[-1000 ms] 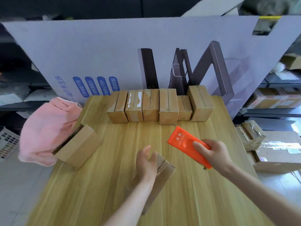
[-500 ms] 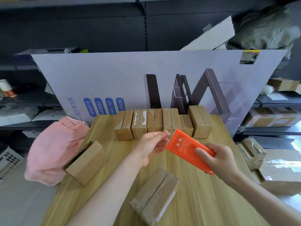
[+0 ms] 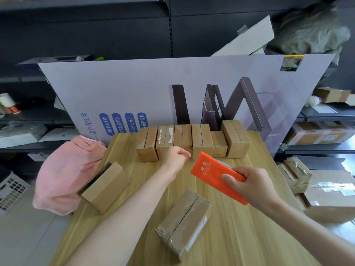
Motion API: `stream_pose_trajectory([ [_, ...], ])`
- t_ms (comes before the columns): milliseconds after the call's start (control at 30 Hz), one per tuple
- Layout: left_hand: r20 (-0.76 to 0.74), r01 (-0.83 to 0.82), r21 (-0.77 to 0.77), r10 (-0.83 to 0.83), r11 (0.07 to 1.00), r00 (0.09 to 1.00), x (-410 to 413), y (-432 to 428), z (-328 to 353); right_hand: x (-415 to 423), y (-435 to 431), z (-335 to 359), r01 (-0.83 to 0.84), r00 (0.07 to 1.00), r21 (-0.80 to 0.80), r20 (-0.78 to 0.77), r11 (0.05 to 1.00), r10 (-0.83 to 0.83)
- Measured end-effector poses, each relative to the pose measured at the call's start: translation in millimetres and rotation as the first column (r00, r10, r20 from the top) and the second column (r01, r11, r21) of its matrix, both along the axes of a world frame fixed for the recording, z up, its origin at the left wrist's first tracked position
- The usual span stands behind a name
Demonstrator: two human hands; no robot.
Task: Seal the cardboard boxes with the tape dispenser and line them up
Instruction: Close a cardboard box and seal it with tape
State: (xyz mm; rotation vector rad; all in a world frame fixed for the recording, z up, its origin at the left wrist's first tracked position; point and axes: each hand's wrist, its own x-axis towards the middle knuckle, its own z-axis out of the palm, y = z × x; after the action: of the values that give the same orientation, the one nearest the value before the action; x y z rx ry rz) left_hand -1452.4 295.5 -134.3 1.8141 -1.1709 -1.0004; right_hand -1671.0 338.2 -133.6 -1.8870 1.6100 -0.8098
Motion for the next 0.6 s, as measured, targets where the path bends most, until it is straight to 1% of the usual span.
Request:
stream_pose_trajectory([
  [67,0.05,-0.046,0.001,0.046,0.999,0.998,11.3,-6.9,-8.4,-15.9,3.8,-5.1,0.028,0.998,0.038,-0.06,0.999,-0.026],
  [233,0.081,-0.191,0.117,0.183,0.974,0.98,44.2,-14.0,-49.8,-65.2,21.0,-32.6,0.114,0.983,0.19,-0.163,0.975,-0.083],
  [400,0.101,-0.09,0.247,0.067,0.965,0.993,24.3,-2.1,-110.3,-87.5,29.0,-69.0,0.21,0.93,0.331,-0.357,0.92,-0.084],
  [500,0.109,-0.083,0.243,0.058,0.966,0.992,17.1,-6.3,-137.1,-82.7,23.7,-84.3,0.242,0.91,0.386,-0.41,0.89,-0.069],
  [600,0.175,-0.101,0.248,0.058,0.964,0.983,17.1,-17.5,-149.2,-76.0,13.3,-97.0,0.27,0.899,0.424,-0.431,0.865,-0.069],
])
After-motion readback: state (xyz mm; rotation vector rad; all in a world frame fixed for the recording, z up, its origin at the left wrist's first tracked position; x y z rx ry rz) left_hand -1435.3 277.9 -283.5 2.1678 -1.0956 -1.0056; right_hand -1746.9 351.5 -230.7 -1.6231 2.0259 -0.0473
